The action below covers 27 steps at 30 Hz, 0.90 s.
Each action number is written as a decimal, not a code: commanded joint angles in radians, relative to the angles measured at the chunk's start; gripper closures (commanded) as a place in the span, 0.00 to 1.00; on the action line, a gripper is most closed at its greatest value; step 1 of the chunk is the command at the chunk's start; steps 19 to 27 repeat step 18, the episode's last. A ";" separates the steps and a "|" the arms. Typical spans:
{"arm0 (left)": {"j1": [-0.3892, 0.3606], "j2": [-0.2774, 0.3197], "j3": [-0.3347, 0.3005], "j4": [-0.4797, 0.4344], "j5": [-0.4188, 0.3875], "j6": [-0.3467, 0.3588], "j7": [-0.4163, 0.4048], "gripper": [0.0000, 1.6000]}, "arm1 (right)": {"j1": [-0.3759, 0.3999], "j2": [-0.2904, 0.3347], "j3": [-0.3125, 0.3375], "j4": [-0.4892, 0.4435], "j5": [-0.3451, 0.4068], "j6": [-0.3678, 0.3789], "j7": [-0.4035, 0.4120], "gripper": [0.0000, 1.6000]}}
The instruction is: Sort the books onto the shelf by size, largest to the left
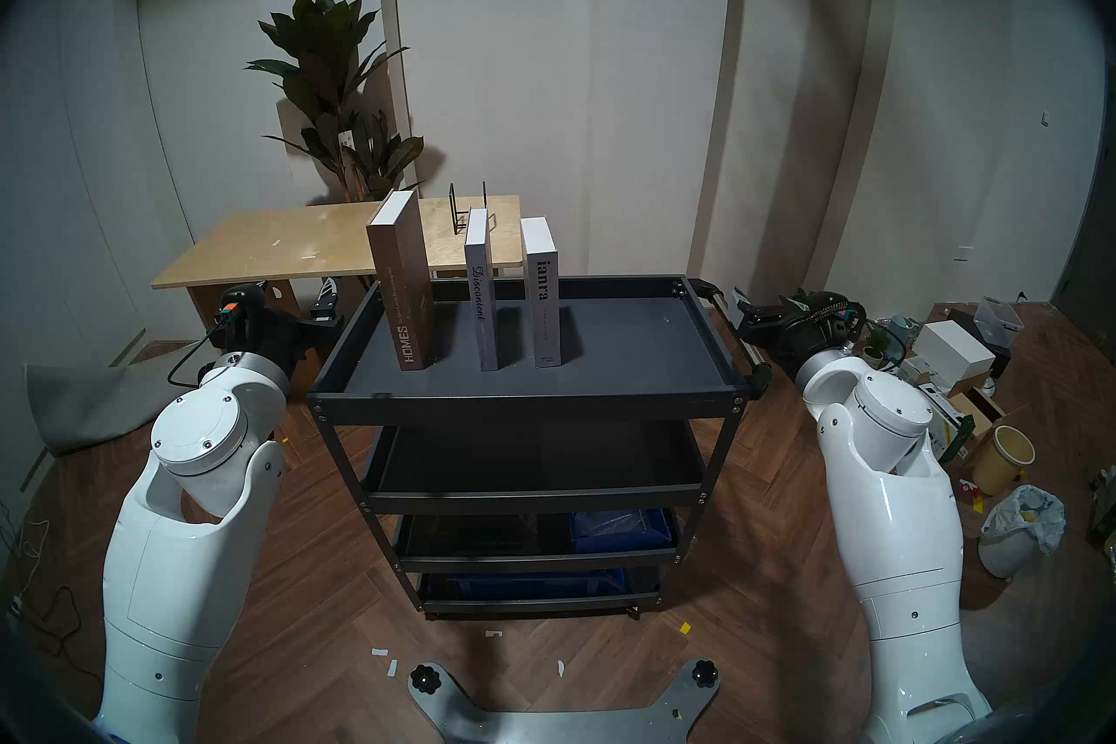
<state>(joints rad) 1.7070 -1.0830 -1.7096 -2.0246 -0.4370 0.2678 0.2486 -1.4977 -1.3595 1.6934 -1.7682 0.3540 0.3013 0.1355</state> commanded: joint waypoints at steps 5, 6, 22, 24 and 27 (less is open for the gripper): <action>-0.022 0.011 -0.002 -0.026 0.012 0.004 0.007 0.00 | 0.009 -0.016 -0.009 -0.009 -0.025 -0.071 -0.018 0.00; -0.022 0.011 -0.002 -0.026 0.012 0.004 0.007 0.00 | 0.009 -0.016 -0.010 -0.009 -0.025 -0.072 -0.018 0.00; -0.022 0.013 0.000 -0.026 0.011 0.003 0.010 0.00 | 0.009 -0.018 -0.010 -0.007 -0.029 -0.079 -0.020 0.00; -0.022 0.013 0.000 -0.026 0.011 0.003 0.010 0.00 | 0.009 -0.018 -0.010 -0.007 -0.029 -0.079 -0.020 0.00; -0.022 0.013 0.000 -0.026 0.011 0.003 0.010 0.00 | 0.009 -0.018 -0.010 -0.007 -0.029 -0.079 -0.020 0.00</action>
